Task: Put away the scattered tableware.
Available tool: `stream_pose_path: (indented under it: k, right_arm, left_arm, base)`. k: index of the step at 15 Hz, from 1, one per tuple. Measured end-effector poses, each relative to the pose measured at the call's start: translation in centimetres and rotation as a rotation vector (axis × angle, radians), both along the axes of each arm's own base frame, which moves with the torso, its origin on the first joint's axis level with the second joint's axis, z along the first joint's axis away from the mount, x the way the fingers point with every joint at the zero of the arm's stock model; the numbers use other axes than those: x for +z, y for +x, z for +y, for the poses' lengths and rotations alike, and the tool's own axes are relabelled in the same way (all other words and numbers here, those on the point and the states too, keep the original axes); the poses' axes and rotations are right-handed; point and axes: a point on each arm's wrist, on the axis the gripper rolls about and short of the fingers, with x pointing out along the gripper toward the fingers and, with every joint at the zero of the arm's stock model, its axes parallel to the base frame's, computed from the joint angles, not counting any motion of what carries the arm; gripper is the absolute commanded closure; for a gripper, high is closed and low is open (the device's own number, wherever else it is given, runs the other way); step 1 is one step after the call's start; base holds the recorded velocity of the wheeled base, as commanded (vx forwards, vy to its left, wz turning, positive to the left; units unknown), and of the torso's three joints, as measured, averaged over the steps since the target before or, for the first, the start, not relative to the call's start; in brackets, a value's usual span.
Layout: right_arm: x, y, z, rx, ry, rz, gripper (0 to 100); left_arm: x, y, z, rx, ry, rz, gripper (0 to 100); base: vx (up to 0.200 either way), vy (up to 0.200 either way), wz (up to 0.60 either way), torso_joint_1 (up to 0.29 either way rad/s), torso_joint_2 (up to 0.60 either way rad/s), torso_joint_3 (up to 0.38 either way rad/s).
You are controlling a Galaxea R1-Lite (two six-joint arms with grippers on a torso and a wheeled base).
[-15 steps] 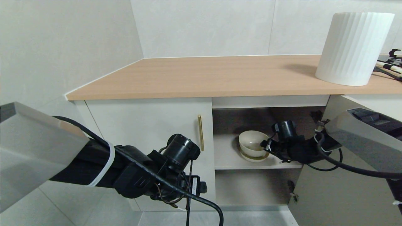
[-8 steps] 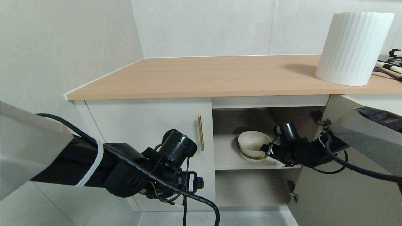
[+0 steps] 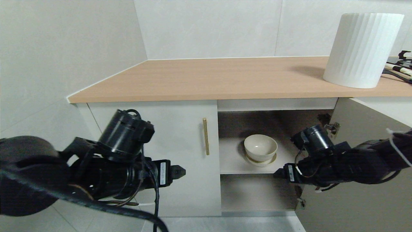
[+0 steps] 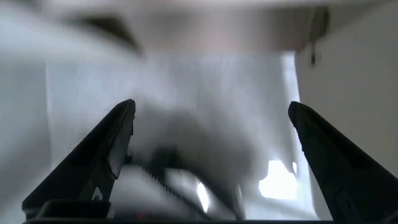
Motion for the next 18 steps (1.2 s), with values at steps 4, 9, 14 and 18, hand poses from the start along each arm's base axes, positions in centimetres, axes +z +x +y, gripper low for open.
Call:
stream_pose_path:
  k: [4, 9, 14, 18]
  right_arm:
    - [4.2, -5.6, -1.6, 0.065, 0.039, -0.010, 0]
    - [6.6, -10.1, -3.2, 0.099, 0.083, -0.060, 0]
    - [6.6, -11.8, -3.6, 0.113, 0.095, -0.069, 0]
    - [6.5, -12.0, -3.5, 0.127, 0.093, -0.063, 0]
  left_arm:
    - [2.9, -4.5, 2.9, -0.015, -0.087, -0.098, 0]
    - [4.0, -7.2, 5.2, 0.002, -0.135, -0.171, 0]
    - [3.3, -7.1, 5.0, -0.023, -0.100, -0.160, 0]
    - [2.8, -6.8, 4.7, -0.030, -0.089, -0.141, 0]
  base:
    - [0.000, 0.000, 0.00, 0.000, 0.00, 0.000]
    - [0.000, 0.000, 0.00, 0.000, 0.00, 0.000]
    - [-0.120, 0.000, 0.00, 0.005, 0.00, 0.000]
    - [-0.200, 0.000, 0.00, 0.002, 0.00, 0.002]
